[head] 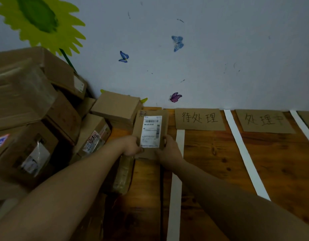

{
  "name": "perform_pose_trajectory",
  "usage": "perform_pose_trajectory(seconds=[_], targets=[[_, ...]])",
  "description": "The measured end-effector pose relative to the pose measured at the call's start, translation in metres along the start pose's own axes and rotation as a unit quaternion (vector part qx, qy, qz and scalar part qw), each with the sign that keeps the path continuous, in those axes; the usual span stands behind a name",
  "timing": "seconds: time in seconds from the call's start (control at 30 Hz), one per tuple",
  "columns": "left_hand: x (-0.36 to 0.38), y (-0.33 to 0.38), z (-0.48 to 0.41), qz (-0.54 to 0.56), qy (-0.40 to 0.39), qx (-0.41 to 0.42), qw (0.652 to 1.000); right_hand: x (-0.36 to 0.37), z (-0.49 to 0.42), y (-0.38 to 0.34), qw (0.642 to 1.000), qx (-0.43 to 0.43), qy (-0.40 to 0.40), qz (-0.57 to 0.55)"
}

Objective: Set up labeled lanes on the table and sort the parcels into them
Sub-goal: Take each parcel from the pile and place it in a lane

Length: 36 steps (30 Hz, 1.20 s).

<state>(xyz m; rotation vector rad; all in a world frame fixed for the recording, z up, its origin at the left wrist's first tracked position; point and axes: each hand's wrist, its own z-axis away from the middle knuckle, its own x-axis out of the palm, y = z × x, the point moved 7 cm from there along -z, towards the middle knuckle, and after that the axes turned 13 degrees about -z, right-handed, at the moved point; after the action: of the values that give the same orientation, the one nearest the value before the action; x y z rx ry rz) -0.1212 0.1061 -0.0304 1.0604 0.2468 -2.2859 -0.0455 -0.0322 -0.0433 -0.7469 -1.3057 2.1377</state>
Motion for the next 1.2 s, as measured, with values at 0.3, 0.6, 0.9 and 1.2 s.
perform_pose_trajectory(seconds=[0.3,0.6,0.9,1.2], targets=[[-0.026,0.004,0.022,0.184,0.11,-0.033,0.976,-0.029,0.0,-0.023,0.998,-0.035,0.04,-0.028],[-0.049,0.011,0.062,0.464,0.206,0.007,0.861,-0.069,0.01,-0.068,0.989,-0.069,0.005,-0.129],[-0.072,0.049,0.145,0.492,0.388,0.076,0.776,-0.111,0.07,-0.132,0.97,-0.195,-0.014,-0.142],[-0.074,0.1,0.25,0.413,0.482,0.149,0.758,-0.155,0.189,-0.161,0.947,-0.297,0.074,-0.098]])
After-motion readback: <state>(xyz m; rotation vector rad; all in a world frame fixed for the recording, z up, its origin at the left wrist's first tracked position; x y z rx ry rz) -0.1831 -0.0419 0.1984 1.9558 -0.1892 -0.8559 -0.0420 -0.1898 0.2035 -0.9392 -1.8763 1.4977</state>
